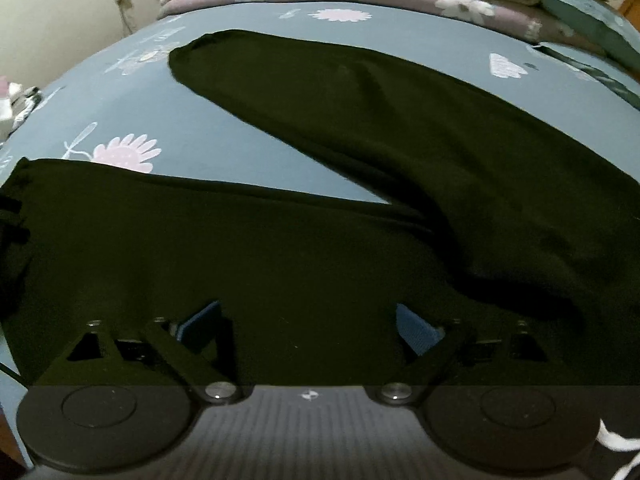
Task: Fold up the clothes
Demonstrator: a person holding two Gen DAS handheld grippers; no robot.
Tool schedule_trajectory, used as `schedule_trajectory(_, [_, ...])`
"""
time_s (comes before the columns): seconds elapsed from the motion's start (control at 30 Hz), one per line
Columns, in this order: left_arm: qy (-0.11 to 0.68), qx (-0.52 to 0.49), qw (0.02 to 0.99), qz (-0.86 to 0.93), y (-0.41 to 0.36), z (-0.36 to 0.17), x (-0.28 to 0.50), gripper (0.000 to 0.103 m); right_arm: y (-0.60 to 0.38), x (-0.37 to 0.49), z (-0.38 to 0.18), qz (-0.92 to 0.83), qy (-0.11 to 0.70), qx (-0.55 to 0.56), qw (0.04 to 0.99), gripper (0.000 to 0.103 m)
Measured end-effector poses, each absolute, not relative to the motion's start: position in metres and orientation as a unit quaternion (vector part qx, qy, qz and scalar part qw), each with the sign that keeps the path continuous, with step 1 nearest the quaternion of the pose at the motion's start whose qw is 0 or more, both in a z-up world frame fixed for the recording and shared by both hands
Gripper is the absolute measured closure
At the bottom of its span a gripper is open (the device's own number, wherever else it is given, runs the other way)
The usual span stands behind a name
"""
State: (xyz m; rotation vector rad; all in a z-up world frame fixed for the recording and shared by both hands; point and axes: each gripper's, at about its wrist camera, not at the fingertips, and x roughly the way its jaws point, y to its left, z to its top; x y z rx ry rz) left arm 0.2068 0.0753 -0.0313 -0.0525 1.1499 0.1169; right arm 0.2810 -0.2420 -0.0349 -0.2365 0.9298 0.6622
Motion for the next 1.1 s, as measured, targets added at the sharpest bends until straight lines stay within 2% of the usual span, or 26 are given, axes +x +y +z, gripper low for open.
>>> schedule_trajectory(0.17, [0.567, -0.012, 0.82, 0.074, 0.083, -0.049, 0.217, 0.023, -0.239, 0.277, -0.035, 0.312, 0.436, -0.127, 0.834, 0.003])
schedule_trajectory(0.5, [0.544, -0.015, 0.837, 0.058, 0.09, -0.049, 0.206, 0.024, -0.213, 0.27, -0.023, 0.314, 0.428, -0.138, 0.836, 0.003])
schedule_trajectory(0.67, [0.497, -0.032, 0.865, 0.058, 0.096, -0.023, 0.204, 0.024, -0.186, 0.257, 0.002, 0.362, 0.373, -0.183, 0.835, 0.003])
schedule_trajectory(0.87, [0.486, 0.003, 0.871, 0.066, 0.108, 0.013, 0.206, 0.023, -0.16, 0.264, -0.006, 0.391, 0.39, -0.208, 0.807, 0.003])
schedule_trajectory(1.1, [0.519, -0.063, 0.852, 0.038, 0.126, -0.015, 0.188, 0.023, -0.14, 0.254, 0.001, 0.43, 0.377, -0.218, 0.791, 0.003])
